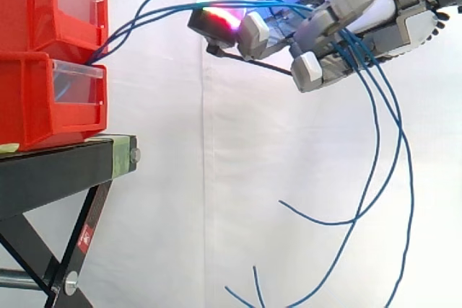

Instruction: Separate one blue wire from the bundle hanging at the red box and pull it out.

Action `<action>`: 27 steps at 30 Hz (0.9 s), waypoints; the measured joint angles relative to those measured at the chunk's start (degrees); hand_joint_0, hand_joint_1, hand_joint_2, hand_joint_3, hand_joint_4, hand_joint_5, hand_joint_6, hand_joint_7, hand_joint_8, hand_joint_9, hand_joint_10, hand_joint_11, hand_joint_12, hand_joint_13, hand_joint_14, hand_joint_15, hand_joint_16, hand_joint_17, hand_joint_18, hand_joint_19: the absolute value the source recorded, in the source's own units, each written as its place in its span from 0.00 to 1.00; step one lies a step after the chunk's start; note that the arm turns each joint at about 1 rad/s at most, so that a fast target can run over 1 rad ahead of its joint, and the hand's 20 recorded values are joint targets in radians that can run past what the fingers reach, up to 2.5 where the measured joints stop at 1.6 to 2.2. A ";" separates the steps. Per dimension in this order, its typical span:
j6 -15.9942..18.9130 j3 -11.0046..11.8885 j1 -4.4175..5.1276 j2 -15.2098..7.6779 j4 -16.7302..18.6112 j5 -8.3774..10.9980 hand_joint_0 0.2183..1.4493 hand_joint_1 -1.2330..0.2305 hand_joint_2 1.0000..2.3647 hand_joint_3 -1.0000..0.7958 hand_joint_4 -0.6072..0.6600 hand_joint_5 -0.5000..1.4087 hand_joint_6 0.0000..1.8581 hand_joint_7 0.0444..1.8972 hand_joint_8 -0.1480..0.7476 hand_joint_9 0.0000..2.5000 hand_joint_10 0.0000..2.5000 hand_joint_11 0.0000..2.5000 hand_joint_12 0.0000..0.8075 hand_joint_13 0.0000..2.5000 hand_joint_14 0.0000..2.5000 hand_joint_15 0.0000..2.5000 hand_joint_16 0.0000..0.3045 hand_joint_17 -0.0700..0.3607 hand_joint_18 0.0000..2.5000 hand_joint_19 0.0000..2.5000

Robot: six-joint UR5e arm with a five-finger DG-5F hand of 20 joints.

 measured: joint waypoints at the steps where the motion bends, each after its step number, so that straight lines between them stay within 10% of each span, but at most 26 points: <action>1: -0.01 0.00 0.00 0.00 0.01 0.00 0.33 0.35 0.02 0.47 0.48 0.18 0.42 0.64 0.48 0.38 0.01 0.55 0.47 0.45 0.00 0.59 0.16 0.41 0.31 0.45; 10: -0.09 -0.04 0.00 -0.02 -0.01 0.05 0.33 0.34 0.02 0.47 0.46 0.18 0.42 0.64 0.48 0.34 0.01 0.46 0.50 0.19 0.01 0.25 0.16 0.42 0.21 0.38; 27: -0.18 -0.05 0.00 -0.02 -0.17 0.08 0.33 0.34 0.02 0.47 0.46 0.18 0.41 0.65 0.48 0.30 0.01 0.40 0.48 0.12 0.01 0.17 0.17 0.43 0.12 0.26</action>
